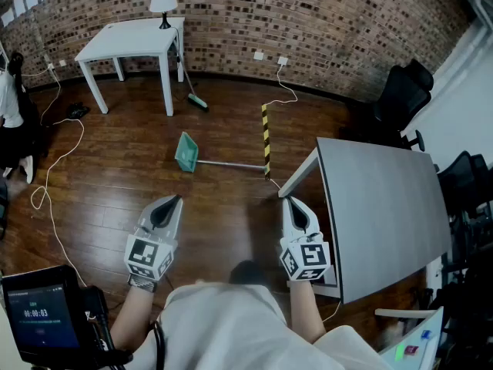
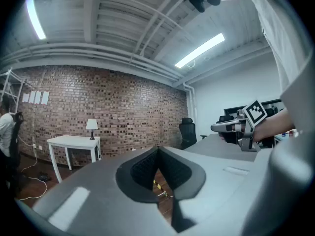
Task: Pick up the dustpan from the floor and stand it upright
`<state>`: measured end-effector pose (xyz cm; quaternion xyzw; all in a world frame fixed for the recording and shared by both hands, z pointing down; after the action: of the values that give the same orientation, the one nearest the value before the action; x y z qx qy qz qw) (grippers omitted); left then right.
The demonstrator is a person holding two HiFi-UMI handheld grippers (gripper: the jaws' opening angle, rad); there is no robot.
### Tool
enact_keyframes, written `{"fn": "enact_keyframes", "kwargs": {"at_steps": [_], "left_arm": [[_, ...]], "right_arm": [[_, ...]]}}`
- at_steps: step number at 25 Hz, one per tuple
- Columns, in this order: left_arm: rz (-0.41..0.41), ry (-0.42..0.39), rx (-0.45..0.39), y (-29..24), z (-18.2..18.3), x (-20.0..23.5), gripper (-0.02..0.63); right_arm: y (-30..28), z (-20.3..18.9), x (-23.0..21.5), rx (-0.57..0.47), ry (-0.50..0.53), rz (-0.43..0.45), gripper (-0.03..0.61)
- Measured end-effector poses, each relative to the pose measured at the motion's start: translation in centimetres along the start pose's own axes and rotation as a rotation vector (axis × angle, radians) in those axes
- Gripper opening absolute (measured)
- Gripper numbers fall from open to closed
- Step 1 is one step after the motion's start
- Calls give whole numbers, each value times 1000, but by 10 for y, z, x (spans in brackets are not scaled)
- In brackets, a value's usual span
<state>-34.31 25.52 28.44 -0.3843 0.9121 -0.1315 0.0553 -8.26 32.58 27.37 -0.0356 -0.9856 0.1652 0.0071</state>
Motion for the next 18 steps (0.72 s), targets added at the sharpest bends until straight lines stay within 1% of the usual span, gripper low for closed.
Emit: {"fn": "enact_keyframes", "kwargs": {"at_steps": [5,8,11,14,18], "left_arm": [[13,4,4,-15,3,15,0],[24,-2,15,-39,5,29,2],[27,-5,29,-75,5,40,2],[45,-3,42,-121,11,50,2],[76,-4,40,-194,40,63,2]], "right_arm": [[-18,1,-8,7,-8,-1,13],[-43,5,-20,5,-17,-6,14],[-78,11,-40,1,-19,-4,14],[-119,16,-70,-1,-32,4,14],[-176,38,-118,-9,-26,28,14]]}}
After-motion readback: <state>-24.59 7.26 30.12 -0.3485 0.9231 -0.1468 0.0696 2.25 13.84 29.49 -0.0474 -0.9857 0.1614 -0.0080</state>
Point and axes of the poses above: the fingertips, and each gripper's own axes: y backward along the fingers, x to its left, z out of its top, the point moved 1 cm from there along y, backward along the fingers, and after that the axes turned 12 degrees about x, right-handed, at the moved point
